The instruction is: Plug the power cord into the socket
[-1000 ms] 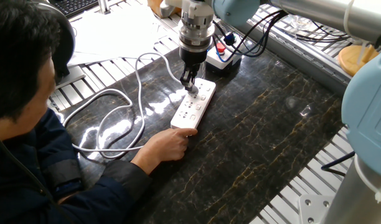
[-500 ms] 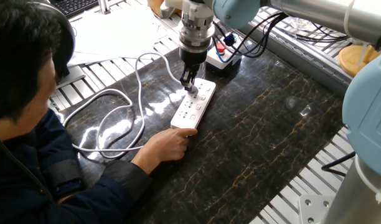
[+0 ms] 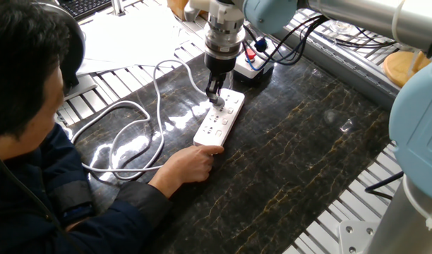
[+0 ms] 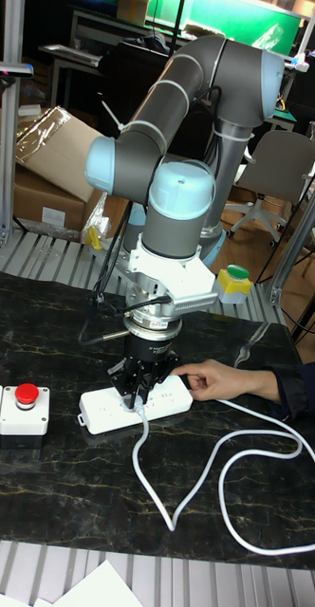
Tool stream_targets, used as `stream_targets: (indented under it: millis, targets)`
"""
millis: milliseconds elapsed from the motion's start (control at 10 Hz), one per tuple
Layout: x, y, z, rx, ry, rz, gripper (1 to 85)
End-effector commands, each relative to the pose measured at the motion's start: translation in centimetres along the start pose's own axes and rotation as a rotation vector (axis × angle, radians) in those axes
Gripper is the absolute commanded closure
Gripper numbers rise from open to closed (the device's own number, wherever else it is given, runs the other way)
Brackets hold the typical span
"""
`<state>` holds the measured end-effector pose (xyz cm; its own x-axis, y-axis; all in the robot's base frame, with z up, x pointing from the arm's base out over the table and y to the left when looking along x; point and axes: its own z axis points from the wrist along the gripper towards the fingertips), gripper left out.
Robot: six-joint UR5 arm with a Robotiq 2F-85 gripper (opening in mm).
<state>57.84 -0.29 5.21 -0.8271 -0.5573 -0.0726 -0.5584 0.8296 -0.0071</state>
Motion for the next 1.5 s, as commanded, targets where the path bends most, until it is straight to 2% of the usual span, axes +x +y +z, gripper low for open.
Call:
stream_targets:
  millis: [0, 300, 600, 700, 900, 1000, 1100, 1200, 1400]
  targets:
    - [0.4, -0.8, -0.2, 0.009, -0.006, -0.024, 84.0]
    - [-0.6, -0.6, 1.0, 0.027, -0.031, -0.011, 84.0]
    - [0.2, -1.1, 0.2, 0.029, -0.022, -0.028, 84.0]
    - [0.5, -0.7, 0.2, 0.016, -0.018, -0.025, 84.0]
    - [1.0, -1.2, -0.3, 0.033, 0.002, -0.043, 83.0]
    - [1.2, -1.4, -0.6, 0.043, 0.011, -0.049, 80.3]
    - [1.1, -0.9, -0.8, 0.039, 0.014, -0.05, 70.3]
    - [0.8, -0.8, -0.7, 0.06, 0.019, -0.042, 70.0]
    - [0.3, -0.5, -0.5, 0.063, 0.007, -0.044, 68.0]
